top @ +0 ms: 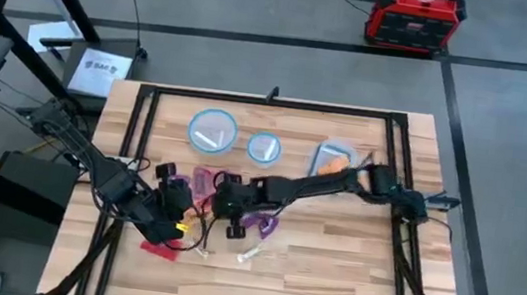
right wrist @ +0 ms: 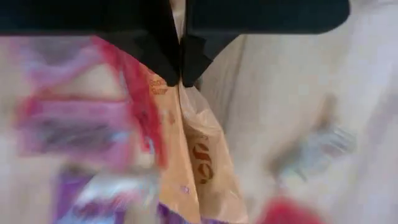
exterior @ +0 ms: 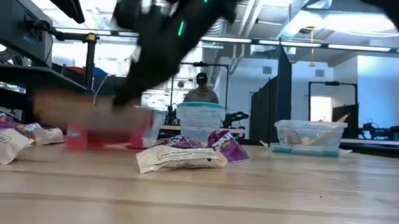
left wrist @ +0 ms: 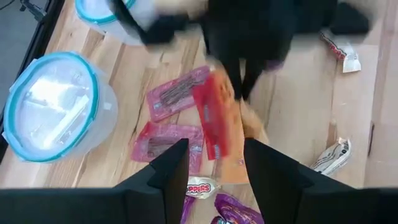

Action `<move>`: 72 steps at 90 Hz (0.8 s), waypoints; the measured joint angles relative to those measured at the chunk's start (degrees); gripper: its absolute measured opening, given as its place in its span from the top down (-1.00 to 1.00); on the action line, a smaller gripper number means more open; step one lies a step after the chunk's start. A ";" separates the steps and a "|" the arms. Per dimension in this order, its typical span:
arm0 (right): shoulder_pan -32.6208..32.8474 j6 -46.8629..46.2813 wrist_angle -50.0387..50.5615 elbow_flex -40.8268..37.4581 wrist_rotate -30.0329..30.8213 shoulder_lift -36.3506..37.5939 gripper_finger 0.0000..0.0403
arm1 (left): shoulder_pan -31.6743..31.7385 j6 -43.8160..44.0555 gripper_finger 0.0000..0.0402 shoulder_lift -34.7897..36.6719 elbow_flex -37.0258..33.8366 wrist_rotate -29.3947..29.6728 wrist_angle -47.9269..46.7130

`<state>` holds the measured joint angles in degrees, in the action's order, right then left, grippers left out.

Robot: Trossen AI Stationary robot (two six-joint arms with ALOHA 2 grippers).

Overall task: Sort candy
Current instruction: Put the two orange candies into the top right transparent bin

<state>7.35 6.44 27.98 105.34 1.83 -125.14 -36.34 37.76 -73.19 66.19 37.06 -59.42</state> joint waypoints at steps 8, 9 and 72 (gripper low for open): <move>0.04 -0.48 4.15 -0.01 -0.04 4.21 1.00 | 0.00 0.01 0.31 0.00 0.00 0.00 -0.03; 0.05 -0.54 4.64 -0.03 -0.04 4.65 1.00 | 0.00 0.00 0.31 0.00 0.00 0.00 -0.02; -1.94 -13.27 28.42 -17.47 15.95 34.18 1.00 | 0.00 0.72 0.31 0.00 0.00 -0.48 0.16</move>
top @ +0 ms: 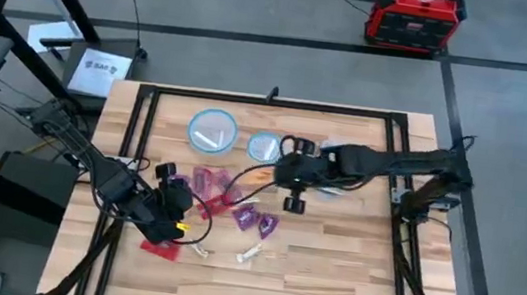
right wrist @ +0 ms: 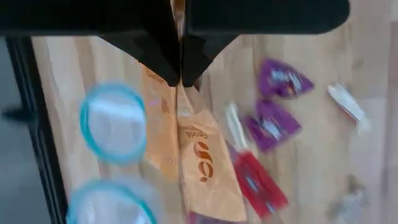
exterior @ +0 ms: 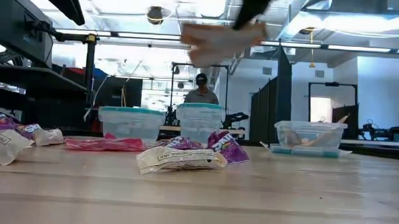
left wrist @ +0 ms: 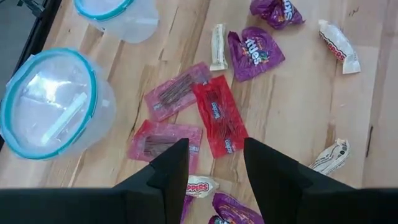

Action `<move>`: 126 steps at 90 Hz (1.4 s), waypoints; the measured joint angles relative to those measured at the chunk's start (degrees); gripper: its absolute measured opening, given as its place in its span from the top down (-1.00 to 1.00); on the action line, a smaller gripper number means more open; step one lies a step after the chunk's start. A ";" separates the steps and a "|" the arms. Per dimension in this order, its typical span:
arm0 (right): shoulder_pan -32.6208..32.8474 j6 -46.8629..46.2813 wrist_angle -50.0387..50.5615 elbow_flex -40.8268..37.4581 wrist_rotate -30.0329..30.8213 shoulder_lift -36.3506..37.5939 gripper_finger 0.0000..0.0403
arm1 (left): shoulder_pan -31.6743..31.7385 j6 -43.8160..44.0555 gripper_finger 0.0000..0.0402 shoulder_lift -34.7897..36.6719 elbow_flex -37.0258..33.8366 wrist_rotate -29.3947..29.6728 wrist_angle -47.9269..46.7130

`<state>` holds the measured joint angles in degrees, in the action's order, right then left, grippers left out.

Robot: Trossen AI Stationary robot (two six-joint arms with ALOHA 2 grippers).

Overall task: Sort candy
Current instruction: Put the two orange candies into the top right transparent bin

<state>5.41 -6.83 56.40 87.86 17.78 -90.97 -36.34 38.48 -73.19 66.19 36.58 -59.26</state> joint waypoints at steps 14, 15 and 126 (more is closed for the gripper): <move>-1.88 -6.32 -0.23 -13.37 4.06 9.72 1.00 | 0.00 0.11 0.31 0.00 0.00 -0.02 0.02; -2.02 -6.85 -0.26 -14.27 4.24 10.35 1.00 | 0.00 0.11 0.31 0.00 0.00 -0.02 0.04; -10.74 -51.29 -6.44 -37.54 9.09 14.89 0.73 | 0.00 -0.22 0.31 0.00 0.00 0.07 0.32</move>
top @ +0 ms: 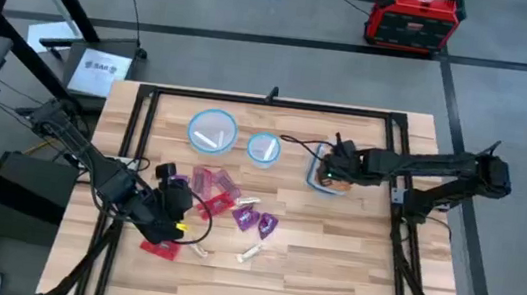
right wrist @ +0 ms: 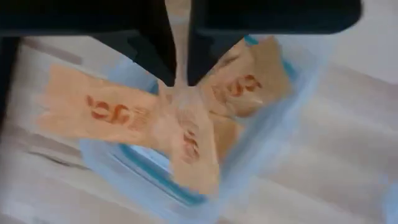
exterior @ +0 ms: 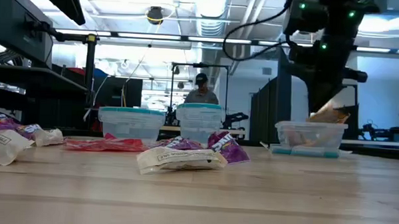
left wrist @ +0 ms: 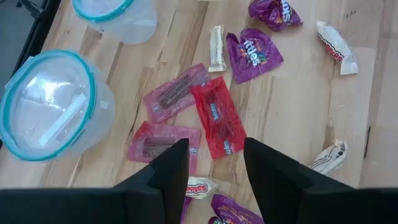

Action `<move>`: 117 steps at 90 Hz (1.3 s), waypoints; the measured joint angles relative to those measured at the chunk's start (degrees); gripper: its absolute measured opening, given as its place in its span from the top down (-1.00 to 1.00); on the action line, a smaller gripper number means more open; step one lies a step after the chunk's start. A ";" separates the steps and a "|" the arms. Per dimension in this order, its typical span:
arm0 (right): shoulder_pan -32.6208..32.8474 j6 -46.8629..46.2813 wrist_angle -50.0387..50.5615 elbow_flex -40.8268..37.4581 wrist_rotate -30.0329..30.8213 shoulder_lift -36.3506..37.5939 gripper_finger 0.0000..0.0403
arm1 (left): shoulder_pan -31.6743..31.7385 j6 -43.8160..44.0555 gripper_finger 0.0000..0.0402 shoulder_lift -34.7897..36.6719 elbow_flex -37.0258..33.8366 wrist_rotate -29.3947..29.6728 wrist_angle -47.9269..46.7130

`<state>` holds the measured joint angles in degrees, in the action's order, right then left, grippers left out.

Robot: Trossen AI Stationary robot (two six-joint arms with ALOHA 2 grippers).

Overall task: Sort candy
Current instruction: Put the two orange candies into the top right transparent bin

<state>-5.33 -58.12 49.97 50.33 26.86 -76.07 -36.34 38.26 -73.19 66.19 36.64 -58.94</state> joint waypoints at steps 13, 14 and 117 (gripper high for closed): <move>0.08 5.76 -0.41 0.37 -0.97 0.49 0.48 | 0.00 0.04 0.31 0.00 0.00 0.00 0.00; 0.06 6.19 0.21 0.50 -1.10 0.62 0.46 | 0.00 0.07 0.31 0.00 -0.01 0.00 -0.01; -10.52 -3.07 -15.68 -22.28 3.58 18.03 0.15 | 0.00 -0.48 0.31 0.00 -0.02 -0.52 -0.07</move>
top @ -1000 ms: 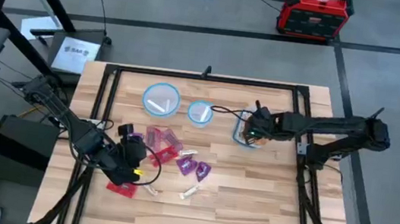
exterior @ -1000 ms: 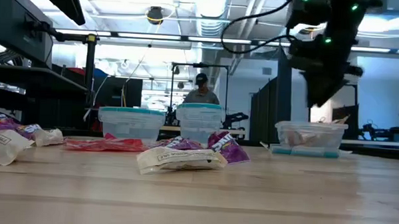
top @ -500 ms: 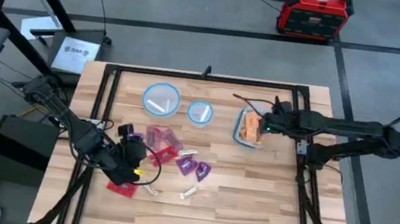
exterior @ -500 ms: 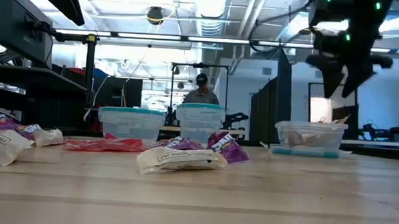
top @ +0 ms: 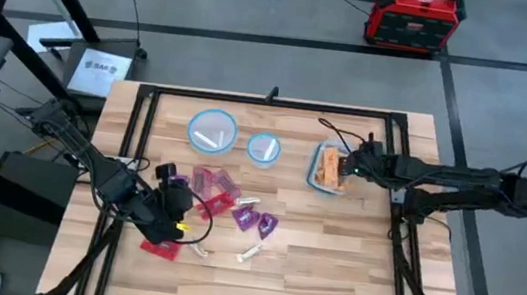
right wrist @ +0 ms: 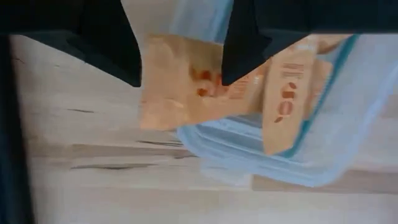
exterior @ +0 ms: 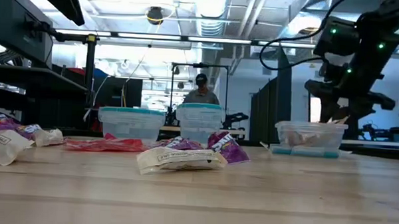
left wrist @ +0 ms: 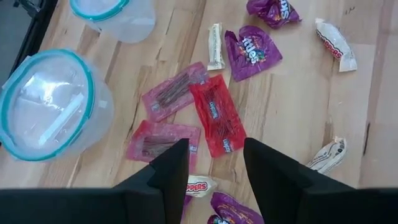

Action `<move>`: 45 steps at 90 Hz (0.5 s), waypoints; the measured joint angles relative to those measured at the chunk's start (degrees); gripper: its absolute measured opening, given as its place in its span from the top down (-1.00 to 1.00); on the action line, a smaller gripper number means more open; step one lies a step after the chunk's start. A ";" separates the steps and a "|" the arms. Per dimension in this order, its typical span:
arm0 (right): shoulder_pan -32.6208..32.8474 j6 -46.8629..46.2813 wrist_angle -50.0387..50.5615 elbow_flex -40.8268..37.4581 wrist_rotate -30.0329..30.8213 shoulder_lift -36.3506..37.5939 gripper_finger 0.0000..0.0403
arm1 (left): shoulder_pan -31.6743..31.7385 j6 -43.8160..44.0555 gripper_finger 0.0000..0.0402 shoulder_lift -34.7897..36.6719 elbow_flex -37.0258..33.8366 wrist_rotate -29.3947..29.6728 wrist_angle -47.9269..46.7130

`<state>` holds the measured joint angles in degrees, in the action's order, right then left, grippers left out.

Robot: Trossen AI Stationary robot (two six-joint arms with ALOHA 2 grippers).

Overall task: Sort candy
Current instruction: Put the two orange candies into the top right transparent bin

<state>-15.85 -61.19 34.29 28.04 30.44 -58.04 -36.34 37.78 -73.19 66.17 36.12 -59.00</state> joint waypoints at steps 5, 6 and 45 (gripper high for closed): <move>0.02 0.86 -1.05 -0.10 -0.30 0.00 0.31 | 0.00 0.00 0.31 0.00 0.00 0.00 0.02; 0.04 1.17 -1.09 -0.10 -0.33 0.00 0.35 | 0.00 0.00 0.31 0.00 0.00 0.00 0.02; 0.50 22.09 3.66 8.11 -0.21 0.11 0.99 | 0.00 -0.04 0.31 0.00 0.00 0.00 0.01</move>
<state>-15.36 -39.10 37.95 36.16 30.23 -57.93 -36.34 37.74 -73.19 66.17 36.12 -58.99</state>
